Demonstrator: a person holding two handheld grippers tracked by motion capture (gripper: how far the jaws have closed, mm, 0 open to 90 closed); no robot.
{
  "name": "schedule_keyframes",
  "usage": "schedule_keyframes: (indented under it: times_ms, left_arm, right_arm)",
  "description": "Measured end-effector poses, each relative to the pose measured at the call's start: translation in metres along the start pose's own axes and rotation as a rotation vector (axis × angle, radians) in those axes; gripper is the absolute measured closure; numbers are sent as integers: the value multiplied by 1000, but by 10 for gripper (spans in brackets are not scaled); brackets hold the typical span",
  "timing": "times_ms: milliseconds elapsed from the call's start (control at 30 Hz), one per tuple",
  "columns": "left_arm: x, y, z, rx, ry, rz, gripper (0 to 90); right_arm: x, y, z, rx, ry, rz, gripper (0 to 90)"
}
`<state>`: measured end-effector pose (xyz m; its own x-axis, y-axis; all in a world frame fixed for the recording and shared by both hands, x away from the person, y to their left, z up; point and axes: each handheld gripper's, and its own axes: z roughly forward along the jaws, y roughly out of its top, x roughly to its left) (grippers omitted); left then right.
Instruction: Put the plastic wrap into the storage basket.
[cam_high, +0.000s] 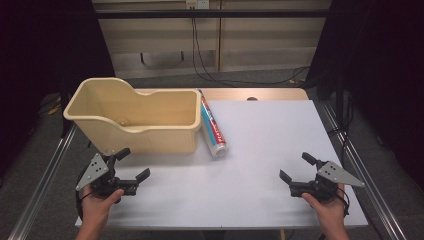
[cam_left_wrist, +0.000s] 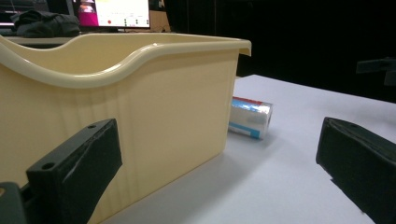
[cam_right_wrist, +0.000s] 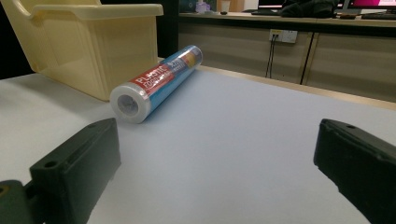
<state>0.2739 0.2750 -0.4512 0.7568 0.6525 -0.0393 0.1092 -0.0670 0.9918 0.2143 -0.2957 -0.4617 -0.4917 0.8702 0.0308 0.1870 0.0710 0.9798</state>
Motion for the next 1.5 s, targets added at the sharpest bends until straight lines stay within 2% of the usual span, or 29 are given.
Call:
schedule_keyframes:
  times_ms: [300,467,667,800,867,1333,1500]
  left_arm:
    - [-1,1,-1,-2,1,-5,0]
    - [-2,0,-1,1,-3,-5,0]
    - [-1,1,-1,4,1,4,0]
    - [-1,1,-1,1,2,-4,0]
    - [-1,1,-1,4,2,1,0]
    - [-2,0,0,12,-4,1,1]
    - [-2,0,1,20,-8,8,3]
  right_arm:
    - [3,2,4,8,-9,-8,2]
    - [9,7,8,40,-9,-13,5]
    - [25,16,20,94,-19,-67,9]
    - [34,21,30,128,-11,-99,12]
    - [38,24,38,154,-2,-87,15]
    - [47,41,77,196,-12,-58,15]
    - [51,47,99,229,10,-40,20]
